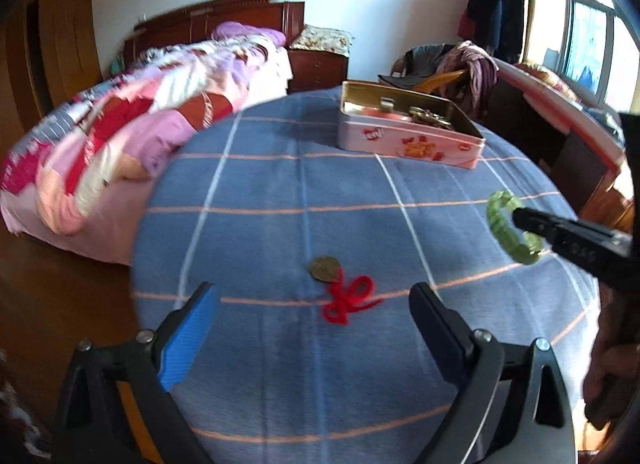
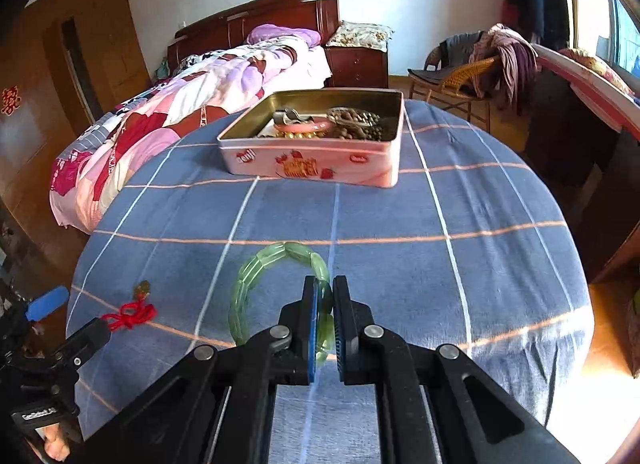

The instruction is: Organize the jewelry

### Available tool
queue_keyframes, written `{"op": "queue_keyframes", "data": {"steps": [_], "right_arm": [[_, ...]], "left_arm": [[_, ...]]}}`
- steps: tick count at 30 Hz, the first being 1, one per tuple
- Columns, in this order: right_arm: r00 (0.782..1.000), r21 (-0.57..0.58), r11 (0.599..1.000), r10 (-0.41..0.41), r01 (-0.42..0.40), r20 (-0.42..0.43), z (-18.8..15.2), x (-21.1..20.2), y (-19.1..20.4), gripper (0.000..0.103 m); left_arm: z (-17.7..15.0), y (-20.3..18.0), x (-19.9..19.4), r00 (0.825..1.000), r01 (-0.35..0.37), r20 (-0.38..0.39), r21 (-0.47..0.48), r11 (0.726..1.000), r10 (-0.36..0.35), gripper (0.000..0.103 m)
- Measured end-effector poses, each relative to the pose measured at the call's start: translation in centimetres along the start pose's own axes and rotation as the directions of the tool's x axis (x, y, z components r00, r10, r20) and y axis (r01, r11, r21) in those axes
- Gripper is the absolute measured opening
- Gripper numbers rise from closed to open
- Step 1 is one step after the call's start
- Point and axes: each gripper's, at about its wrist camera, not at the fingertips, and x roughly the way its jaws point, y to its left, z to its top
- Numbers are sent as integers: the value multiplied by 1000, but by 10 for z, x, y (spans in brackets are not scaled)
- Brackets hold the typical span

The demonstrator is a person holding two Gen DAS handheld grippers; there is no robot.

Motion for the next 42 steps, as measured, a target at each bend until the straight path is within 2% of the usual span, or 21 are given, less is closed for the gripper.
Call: {"op": "queue_keyframes", "data": {"steps": [1, 2, 4, 9, 12, 14, 15, 18, 19, 20, 26, 33, 37, 40, 42], "right_arm": [[1000, 4, 1000, 2, -2, -6, -1, 2, -1, 6], [1000, 11, 1000, 6, -6, -10, -2, 5, -1, 6], [1000, 17, 1000, 14, -14, -17, -5, 8, -3, 6], [999, 4, 1000, 23, -23, -24, -7, 10, 1, 6], [999, 5, 1000, 25, -25, -32, -10, 13, 2, 6], [999, 8, 1000, 22, -21, -46, -12, 18, 1, 6], [998, 11, 1000, 23, -22, -56, -12, 21, 1, 6], [998, 21, 999, 28, -27, -60, -12, 23, -1, 6], [998, 21, 999, 28, -27, -61, -12, 23, -1, 6], [997, 20, 999, 31, -29, -64, -12, 24, -1, 6], [997, 27, 999, 35, -33, -66, -13, 26, -2, 6], [998, 25, 999, 42, -41, -42, -13, 22, -2, 6], [999, 13, 999, 39, -39, -30, -14, 19, 0, 6], [999, 26, 999, 42, -41, -28, -14, 18, -3, 6], [999, 31, 999, 39, -38, -27, -15, 17, -4, 6]], "left_arm": [[-1, 0, 1, 1000, 2, -2, -3, 1000, -2, 89], [-1, -2, 4, 1000, 5, -8, 0, 1000, -5, 74], [-1, -5, 11, 999, 21, -37, 4, 1000, -21, 65], [-1, -7, 35, 994, 10, -106, -46, 999, -14, 65], [-1, -12, 39, 994, -13, -108, -34, 999, 9, 63], [1, -17, 41, 994, -30, -107, -7, 1000, 29, 47], [1, -19, 42, 994, -36, -105, 7, 999, 36, 44], [3, -19, 43, 994, -29, -105, 3, 1000, 29, 27], [4, -18, 43, 995, -23, -102, 0, 1000, 23, 18], [3, -18, 43, 995, -17, -97, -6, 1000, 17, 15], [6, -21, 44, 996, -4, -85, -2, 1000, 4, 7], [8, -19, 36, 997, 38, -67, -34, 999, -40, 6], [11, -19, 26, 997, 67, -32, -41, 997, -68, 6], [13, -15, 13, 992, 123, 18, -57, 991, -123, 6], [15, -12, 7, 991, 128, 37, -53, 990, -126, 6]]}}
